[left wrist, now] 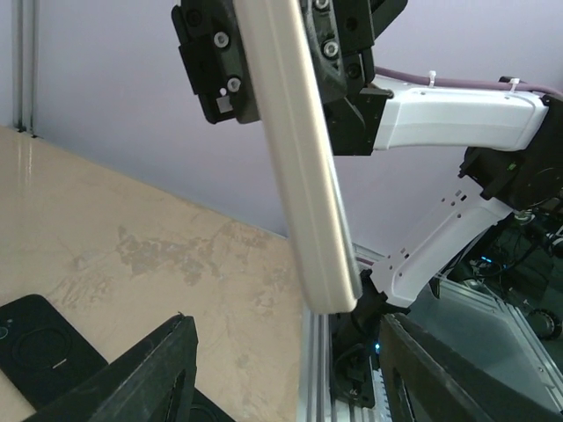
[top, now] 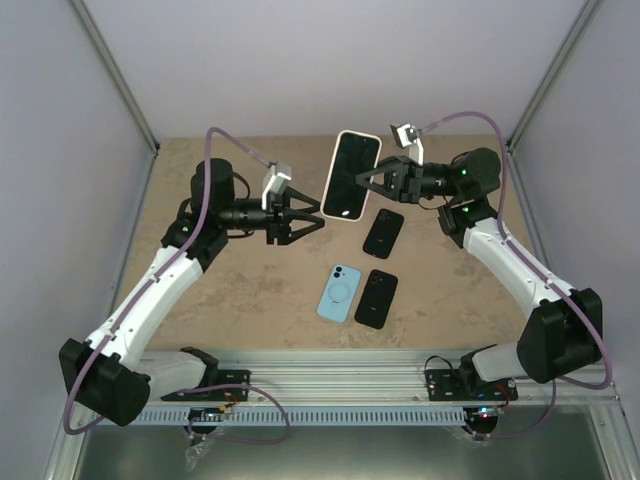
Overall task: Take the phone out of the phone case
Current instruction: Remove the phone case from the phone.
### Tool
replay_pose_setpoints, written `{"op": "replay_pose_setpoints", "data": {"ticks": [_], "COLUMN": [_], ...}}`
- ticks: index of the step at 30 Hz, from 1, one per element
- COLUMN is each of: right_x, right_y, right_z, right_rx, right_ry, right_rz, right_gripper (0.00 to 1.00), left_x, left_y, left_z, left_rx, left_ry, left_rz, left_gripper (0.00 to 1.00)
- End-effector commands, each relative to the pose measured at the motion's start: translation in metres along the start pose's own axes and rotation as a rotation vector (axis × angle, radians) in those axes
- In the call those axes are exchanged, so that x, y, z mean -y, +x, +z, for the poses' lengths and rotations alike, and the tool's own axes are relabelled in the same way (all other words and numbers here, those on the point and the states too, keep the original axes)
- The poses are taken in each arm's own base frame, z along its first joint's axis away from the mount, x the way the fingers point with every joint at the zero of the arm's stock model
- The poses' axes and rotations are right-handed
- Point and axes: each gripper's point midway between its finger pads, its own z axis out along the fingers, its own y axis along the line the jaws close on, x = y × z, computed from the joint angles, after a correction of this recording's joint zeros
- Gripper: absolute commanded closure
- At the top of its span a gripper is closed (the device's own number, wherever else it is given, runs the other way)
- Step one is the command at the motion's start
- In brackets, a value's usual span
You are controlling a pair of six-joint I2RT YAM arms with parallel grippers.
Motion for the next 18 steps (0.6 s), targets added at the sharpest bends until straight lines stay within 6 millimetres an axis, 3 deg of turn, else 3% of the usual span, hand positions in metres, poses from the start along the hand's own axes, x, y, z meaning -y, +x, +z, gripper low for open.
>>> {"op": "replay_pose_setpoints", "data": {"ticks": [1, 9, 18], "right_x": [-0.012, -0.013, -0.022], "right_y": [-0.010, -0.011, -0.011], "right_z": [-0.001, -0.001, -0.002], "right_rx": [0.037, 0.039, 0.040], "right_ry": [-0.001, -0.003, -0.027], "right_rz": [-0.067, -0.065, -0.065], "right_gripper": [0.99, 0.99, 1.00], "left_x": [0.008, -0.011, -0.028], "left_y": [-0.018, -0.022, -0.008], "left_z": [0.003, 0.006, 0.006], "left_rx": [0.036, 0.053, 0.020], "left_ry": [0.021, -0.064, -0.143], "left_rz": [0.028, 0.010, 0.029], "left_gripper": [0.41, 0.46, 0.53]}}
